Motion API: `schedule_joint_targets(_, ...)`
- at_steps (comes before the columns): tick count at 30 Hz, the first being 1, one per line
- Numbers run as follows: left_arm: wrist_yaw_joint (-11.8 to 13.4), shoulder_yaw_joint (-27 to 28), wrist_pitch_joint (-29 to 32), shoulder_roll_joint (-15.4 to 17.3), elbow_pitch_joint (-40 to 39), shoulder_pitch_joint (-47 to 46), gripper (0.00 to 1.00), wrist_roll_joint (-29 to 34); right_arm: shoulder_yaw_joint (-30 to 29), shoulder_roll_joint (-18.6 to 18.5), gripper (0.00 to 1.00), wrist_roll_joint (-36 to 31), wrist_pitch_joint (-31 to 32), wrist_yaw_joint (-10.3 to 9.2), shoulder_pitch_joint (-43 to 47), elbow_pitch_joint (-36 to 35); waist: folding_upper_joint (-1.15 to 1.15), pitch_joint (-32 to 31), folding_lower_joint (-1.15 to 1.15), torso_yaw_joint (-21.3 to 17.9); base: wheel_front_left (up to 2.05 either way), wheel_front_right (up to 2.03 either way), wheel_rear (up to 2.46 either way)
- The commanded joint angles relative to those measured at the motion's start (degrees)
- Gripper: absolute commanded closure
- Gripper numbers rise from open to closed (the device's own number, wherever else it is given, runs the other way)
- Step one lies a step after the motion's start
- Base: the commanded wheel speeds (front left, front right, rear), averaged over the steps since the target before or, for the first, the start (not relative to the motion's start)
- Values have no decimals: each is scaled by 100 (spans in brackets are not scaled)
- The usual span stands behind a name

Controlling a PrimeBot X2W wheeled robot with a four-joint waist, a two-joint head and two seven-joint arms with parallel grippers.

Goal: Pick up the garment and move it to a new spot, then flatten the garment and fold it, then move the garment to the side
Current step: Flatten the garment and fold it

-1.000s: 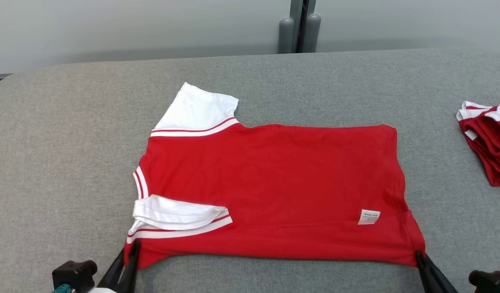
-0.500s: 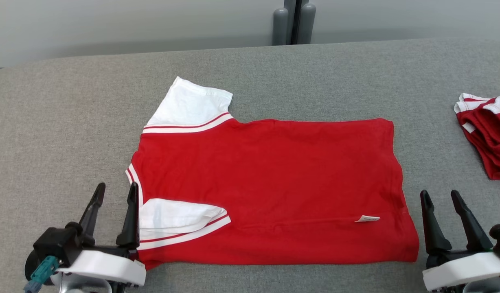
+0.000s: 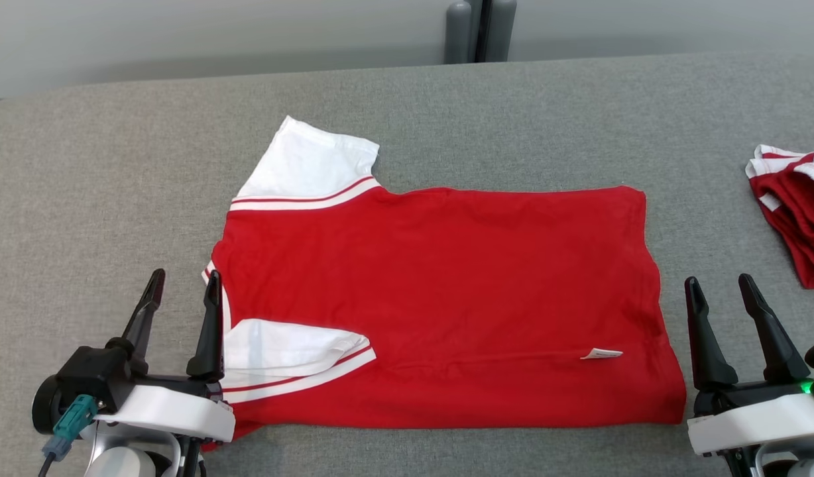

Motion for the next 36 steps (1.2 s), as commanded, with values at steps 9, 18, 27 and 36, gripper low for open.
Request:
schedule_joint_targets(9, -113, -194, 44, 126, -61, -1005, 0, 185, -107, -12, 0, -94, 61, 2, -308, -324, 0, 782, 0, 85, 0, 0, 0)
schedule_joint_targets(18, -575, -566, 511, 108, 536, -2885, 0, 184, -124, -5, 0, -176, 65, 2, -691, -498, 0, 1476, 0, -31, 0, 0, 0)
schedule_joint_targets(27, -859, -896, 1467, 228, 2118, -4858, 0, -203, 159, 75, 0, -119, -132, 2, -1190, -382, 0, 2123, 0, -437, 0, 0, 0)
schedule_joint_targets(36, -897, -1132, 1702, 380, 3626, -5725, 0, -417, 244, 107, 0, -77, -294, 2, -1400, -140, 0, 2320, 0, -585, 0, 0, 0)
